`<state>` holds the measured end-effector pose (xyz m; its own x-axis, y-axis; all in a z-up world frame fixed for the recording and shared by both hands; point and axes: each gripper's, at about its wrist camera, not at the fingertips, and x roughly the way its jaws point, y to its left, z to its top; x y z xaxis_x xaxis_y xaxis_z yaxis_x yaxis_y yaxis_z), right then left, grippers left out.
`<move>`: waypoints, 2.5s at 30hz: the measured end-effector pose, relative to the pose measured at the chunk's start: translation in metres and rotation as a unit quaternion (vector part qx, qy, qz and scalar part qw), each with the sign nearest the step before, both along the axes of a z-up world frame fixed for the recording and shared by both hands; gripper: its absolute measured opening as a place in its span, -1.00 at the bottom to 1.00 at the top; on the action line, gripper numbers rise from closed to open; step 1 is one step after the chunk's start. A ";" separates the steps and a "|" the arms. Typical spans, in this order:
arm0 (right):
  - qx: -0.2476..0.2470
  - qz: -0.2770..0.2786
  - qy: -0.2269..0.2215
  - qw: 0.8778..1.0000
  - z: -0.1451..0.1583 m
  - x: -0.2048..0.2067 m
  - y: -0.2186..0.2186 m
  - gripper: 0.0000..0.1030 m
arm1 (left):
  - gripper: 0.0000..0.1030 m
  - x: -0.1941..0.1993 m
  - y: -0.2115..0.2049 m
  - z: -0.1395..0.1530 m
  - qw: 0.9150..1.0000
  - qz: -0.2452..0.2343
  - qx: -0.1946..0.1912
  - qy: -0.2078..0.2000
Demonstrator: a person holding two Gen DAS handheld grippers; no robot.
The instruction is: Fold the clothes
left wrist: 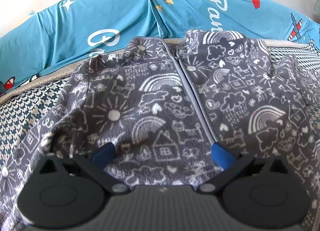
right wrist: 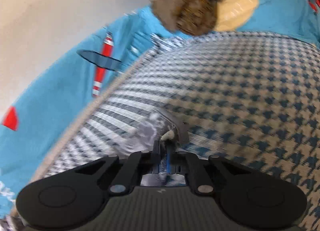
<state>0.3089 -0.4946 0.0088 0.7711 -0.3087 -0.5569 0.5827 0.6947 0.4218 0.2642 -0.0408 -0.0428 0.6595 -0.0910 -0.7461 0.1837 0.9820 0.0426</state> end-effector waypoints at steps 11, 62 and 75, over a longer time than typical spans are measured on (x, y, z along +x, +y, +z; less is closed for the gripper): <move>0.034 0.242 -0.170 0.955 0.084 -0.006 0.127 -0.87 | 1.00 -0.001 0.009 0.030 0.999 0.009 -0.015 -0.028; -0.054 0.372 -0.006 0.927 0.006 0.085 0.224 -0.05 | 1.00 0.001 0.029 0.017 0.998 0.024 -0.056 0.022; -0.142 0.222 0.026 0.964 -0.014 0.115 0.215 -0.89 | 1.00 0.005 0.020 0.001 0.998 0.018 -0.035 0.043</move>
